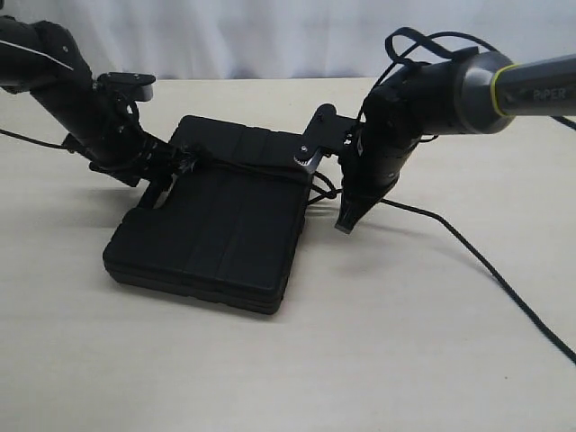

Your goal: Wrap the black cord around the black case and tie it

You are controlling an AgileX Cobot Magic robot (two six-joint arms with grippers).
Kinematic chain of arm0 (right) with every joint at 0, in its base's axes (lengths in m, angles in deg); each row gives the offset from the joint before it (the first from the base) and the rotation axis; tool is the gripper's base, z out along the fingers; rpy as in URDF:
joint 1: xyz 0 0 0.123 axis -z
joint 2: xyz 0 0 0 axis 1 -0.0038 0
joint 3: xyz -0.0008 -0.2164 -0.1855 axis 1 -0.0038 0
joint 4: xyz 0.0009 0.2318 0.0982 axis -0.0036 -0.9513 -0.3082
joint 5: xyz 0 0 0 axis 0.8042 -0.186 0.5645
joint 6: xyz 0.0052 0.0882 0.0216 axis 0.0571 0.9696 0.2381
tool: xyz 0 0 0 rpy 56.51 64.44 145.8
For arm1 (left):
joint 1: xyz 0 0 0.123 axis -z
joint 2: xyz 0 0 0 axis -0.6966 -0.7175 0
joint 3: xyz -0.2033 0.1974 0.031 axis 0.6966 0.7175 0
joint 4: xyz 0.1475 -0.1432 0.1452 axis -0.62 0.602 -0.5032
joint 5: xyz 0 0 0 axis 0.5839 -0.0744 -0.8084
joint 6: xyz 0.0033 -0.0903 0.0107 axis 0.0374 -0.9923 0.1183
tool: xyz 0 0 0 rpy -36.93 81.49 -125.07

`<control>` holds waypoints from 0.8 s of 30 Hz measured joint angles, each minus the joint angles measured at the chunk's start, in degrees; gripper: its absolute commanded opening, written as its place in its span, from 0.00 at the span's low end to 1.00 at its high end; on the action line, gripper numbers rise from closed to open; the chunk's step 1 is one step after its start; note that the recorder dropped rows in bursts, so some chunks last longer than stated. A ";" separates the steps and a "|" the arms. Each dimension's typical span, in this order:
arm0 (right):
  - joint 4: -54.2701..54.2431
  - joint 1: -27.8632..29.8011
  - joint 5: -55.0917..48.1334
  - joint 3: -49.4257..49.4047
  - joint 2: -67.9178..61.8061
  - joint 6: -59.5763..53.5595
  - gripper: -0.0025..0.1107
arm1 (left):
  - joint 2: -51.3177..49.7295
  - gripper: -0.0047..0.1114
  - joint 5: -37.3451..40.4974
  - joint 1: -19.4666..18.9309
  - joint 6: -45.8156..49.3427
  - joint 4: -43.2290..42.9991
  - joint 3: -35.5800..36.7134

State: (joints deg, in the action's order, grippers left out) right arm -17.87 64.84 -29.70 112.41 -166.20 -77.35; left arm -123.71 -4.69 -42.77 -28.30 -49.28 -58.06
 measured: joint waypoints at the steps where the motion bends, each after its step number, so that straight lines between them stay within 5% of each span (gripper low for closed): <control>1: 0.00 0.00 0.00 0.00 0.00 0.00 0.06 | -0.56 0.48 -0.23 0.00 0.00 0.90 0.00; 7: -0.27 0.11 -0.78 0.00 0.00 2.87 0.06 | -1.80 0.04 -0.03 0.00 -1.03 3.45 -0.30; 24: -8.38 11.02 -3.53 0.41 -0.20 3.09 0.06 | -2.82 0.04 6.66 -1.63 -2.96 15.64 -2.50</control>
State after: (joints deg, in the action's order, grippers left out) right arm -26.25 75.86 -33.23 112.83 -166.40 -74.25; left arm -126.53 1.98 -44.39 -31.27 -33.64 -60.56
